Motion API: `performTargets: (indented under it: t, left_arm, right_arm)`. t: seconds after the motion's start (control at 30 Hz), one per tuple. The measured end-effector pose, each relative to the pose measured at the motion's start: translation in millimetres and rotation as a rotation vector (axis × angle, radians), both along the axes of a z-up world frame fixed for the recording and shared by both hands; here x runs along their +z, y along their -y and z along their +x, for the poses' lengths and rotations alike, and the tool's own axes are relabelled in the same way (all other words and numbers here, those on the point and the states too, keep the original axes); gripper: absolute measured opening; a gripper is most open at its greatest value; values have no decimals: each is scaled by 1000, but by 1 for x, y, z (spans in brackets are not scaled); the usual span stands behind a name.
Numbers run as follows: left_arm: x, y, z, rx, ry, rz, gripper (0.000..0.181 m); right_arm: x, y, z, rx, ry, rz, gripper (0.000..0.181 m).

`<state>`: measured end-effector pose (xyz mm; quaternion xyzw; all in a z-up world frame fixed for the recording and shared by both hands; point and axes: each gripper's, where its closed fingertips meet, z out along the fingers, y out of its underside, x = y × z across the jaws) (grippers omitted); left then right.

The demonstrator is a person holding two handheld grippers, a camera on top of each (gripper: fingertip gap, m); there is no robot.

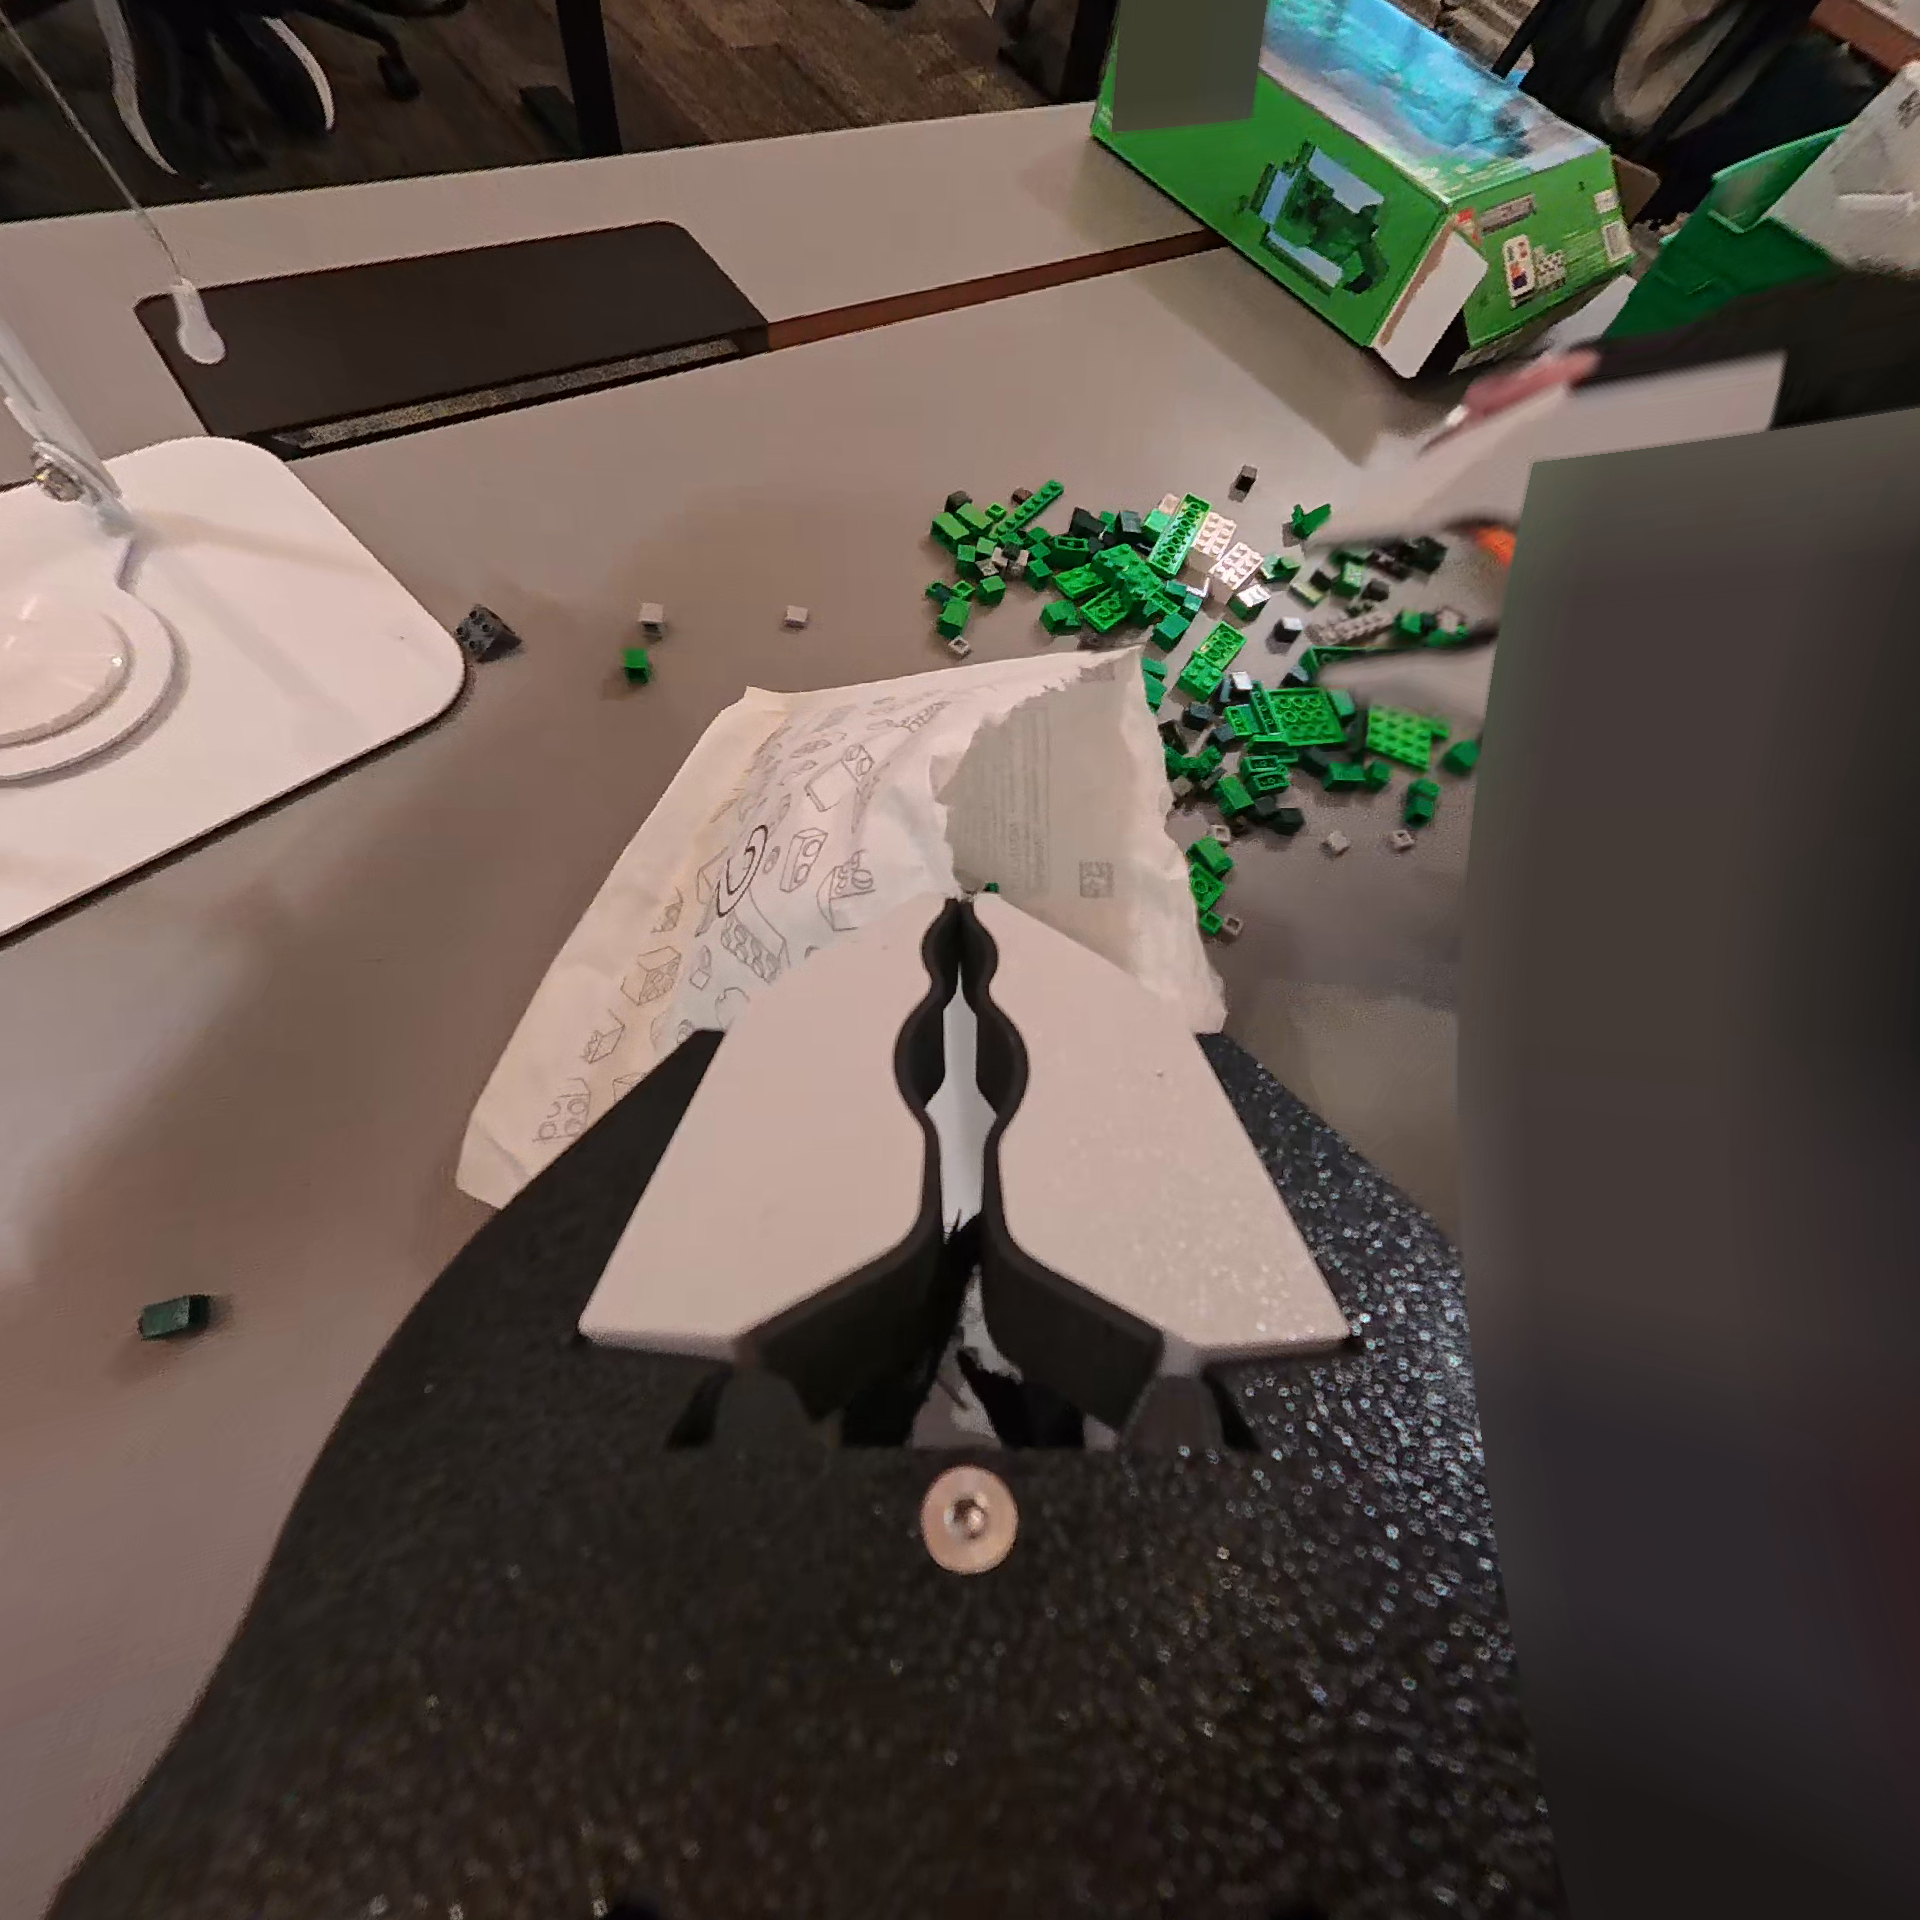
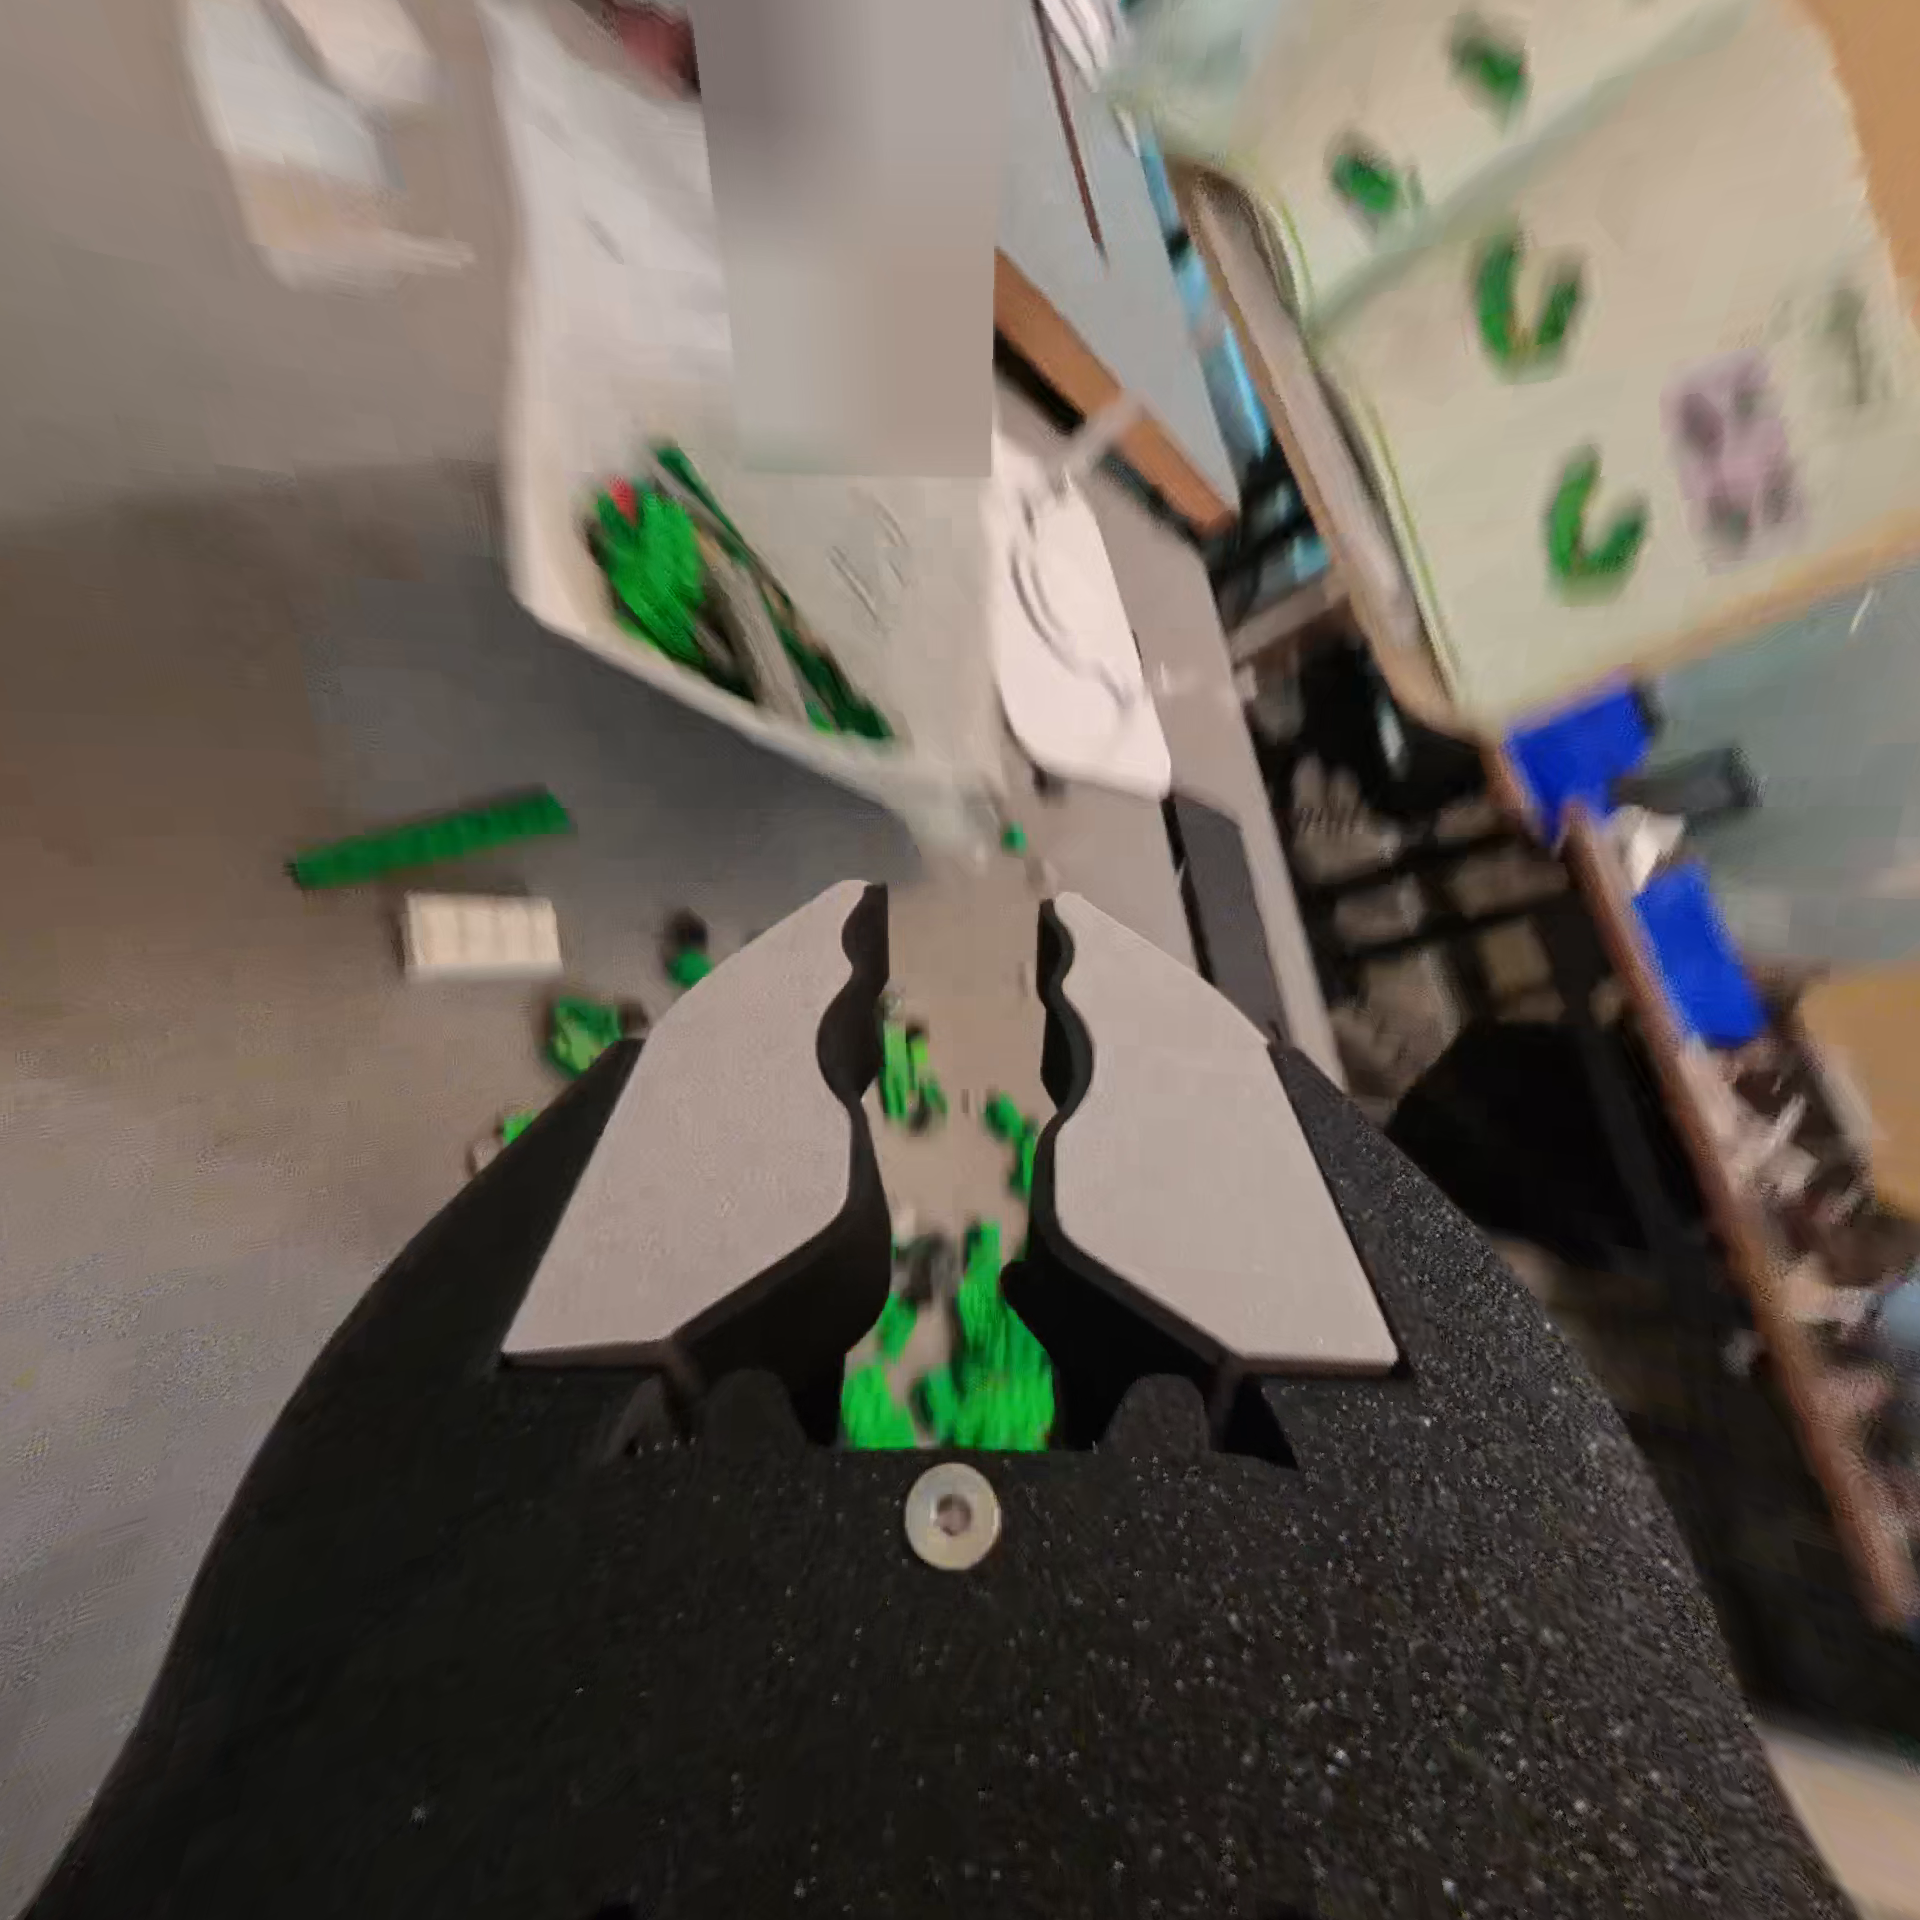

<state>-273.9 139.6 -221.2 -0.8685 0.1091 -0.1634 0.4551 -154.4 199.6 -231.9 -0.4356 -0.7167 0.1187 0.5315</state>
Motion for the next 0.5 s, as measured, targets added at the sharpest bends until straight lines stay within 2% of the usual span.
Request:
performTargets:
  t: [0.03, 0.1, 0.17, 0.27, 0.37, 0.4, 0.5]
  left_arm:
    - [-1, 0, -1, 1, 0, -2, 0]
    - [-2, -1, -1, -1, -3, -6, 0]
    - [-3, -1, -1, -6, -5, -8, 0]
    - [-4, -3, 1, -18, -7, -9, 0]
    - [-6, -4, 2, -27, -13, -12, 0]
    - [-6, -3, 2, -31, -14, -12, 0]
    - [-7, -3, 3, -38, -17, -16, 0]
  right_arm:
    - [-1, -18, 21, -76, 15, -105, 25]
    - [-13, -53, 64, -244, 64, -343, 21]
    - [-38, -77, 106, -395, 163, -548, 15]
    - [-71, -95, 147, -512, 307, -658, 17]
    - [-90, -103, 166, -520, 418, -634, 19]
    - [-95, -102, 169, -472, 463, -612, 25]
    - [-108, -103, 176, -341, 591, -518, 25]
